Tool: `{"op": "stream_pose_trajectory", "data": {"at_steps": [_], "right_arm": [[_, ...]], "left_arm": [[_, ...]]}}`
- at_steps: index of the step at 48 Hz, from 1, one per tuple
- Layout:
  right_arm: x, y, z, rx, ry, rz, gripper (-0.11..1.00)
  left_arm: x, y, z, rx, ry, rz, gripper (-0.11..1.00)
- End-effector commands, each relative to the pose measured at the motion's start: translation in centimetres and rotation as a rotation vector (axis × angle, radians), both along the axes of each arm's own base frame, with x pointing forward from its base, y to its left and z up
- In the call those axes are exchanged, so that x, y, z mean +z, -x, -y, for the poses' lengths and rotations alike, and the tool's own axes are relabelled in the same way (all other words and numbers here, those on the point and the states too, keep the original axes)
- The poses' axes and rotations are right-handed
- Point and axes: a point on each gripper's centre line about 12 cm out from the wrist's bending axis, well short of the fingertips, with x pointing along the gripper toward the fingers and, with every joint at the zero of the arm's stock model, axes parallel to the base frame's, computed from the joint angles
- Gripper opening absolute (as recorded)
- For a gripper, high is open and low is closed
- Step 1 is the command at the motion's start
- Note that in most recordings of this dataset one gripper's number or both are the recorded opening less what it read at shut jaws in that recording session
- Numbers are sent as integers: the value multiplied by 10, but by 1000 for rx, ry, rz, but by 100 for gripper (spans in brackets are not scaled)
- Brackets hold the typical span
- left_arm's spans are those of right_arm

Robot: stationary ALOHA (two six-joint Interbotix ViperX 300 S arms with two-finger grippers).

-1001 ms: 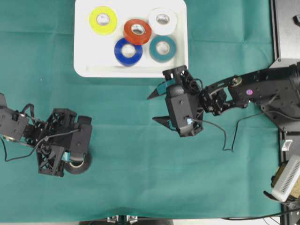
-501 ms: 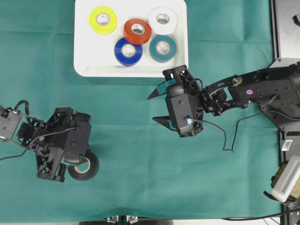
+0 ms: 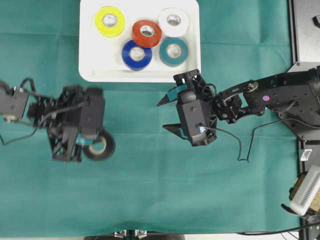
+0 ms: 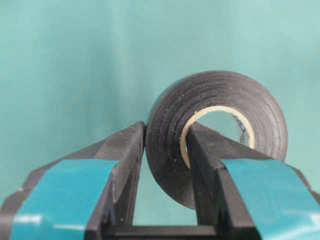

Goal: Put the tape alternately from left to right into the white case.
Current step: 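Lift the black roll and carry it into the tray, then release the black roll beside the blue roll and withdraw left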

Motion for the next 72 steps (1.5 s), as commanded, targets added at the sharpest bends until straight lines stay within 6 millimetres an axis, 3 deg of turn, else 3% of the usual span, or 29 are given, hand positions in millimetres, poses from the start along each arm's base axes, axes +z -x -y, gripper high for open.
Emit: {"op": "stream_pose_trajectory", "data": {"at_steps": [1, 16, 39, 65, 72], "right_arm": [[11, -4, -2, 2, -12, 34, 71], [10, -3, -2, 2, -11, 30, 71], [9, -3, -2, 2, -11, 28, 71], [8, -3, -2, -11, -26, 25, 71], [8, -4, -2, -12, -28, 25, 71]], "left_arm": [[19, -6, -17, 42, 4, 55, -4], [20, -10, -79, 157, -51, 65, -4], [18, -6, -144, 222, -163, 68, -4], [15, -5, -169, 273, -186, 98, -3], [13, -3, -168, 275, -183, 92, 11]]}}
